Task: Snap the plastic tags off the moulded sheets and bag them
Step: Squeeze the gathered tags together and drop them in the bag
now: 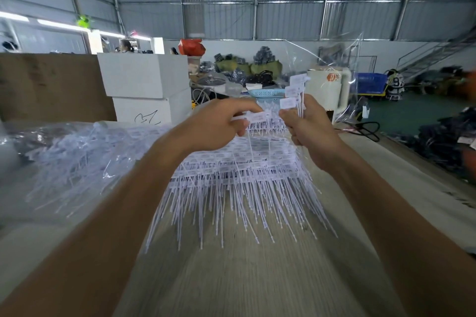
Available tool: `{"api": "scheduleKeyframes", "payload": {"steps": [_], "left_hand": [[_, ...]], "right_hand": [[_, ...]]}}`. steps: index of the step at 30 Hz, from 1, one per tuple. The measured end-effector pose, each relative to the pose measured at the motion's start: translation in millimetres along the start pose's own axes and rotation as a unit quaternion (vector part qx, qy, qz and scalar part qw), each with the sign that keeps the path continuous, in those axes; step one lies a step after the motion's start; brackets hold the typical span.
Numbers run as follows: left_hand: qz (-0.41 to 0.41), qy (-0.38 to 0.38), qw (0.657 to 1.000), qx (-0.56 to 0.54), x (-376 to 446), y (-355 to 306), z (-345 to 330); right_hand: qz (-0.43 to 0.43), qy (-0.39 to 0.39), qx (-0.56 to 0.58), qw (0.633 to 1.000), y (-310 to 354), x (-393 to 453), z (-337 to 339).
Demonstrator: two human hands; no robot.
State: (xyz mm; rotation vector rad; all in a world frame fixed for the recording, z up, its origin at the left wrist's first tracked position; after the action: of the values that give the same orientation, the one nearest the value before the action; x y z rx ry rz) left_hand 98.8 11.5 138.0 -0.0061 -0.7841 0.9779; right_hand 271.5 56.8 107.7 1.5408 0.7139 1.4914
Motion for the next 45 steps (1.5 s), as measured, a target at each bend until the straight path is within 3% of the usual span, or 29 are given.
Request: {"api": "scheduleKeyframes", "payload": {"steps": [8, 15, 22, 31, 37, 41, 45], "left_hand": [[-0.004, -0.027, 1.0, -0.007, -1.5, -2.8, 7.3], [-0.007, -0.027, 1.0, -0.003, -2.9, -5.0, 7.6], [-0.011, -0.038, 0.999, -0.015, -0.5, -6.4, 8.2], [-0.017, -0.088, 0.995, -0.044, 0.5, -7.3, 15.5], [-0.034, -0.108, 0.993, -0.023, 1.7, -8.4, 22.7], [-0.026, -0.102, 0.994, -0.013, 3.5, -4.3, 23.5], [-0.032, -0.073, 0.997, -0.018, 3.7, -5.6, 17.0]], "right_hand": [[-0.011, -0.042, 0.066, 0.997, 2.6, 0.4, 10.3], [0.0, -0.013, 0.14, 0.99, 14.5, -5.4, 4.0], [-0.006, -0.022, 0.064, 0.998, 9.7, -4.0, 4.0], [-0.048, 0.027, 0.002, 0.998, 0.7, -6.8, -11.1], [-0.009, 0.037, -0.01, 0.999, 16.0, -11.4, -14.8], [-0.009, 0.081, 0.041, 0.996, 23.7, -16.8, -20.3], [0.082, 0.108, -0.04, 0.99, 34.3, -21.8, -25.2]]}}
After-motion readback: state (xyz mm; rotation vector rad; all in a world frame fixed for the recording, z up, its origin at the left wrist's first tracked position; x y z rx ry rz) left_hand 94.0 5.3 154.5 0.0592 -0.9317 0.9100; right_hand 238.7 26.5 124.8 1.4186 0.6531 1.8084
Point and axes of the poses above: each hand's wrist, its own x-axis towards the middle knuckle, its own z-axis out of the back of the hand, y = z × x, the point moved 9 cm from there along x, towards the middle knuckle, and after that the axes turned 10 degrees about -y, right-handed, at the moved point
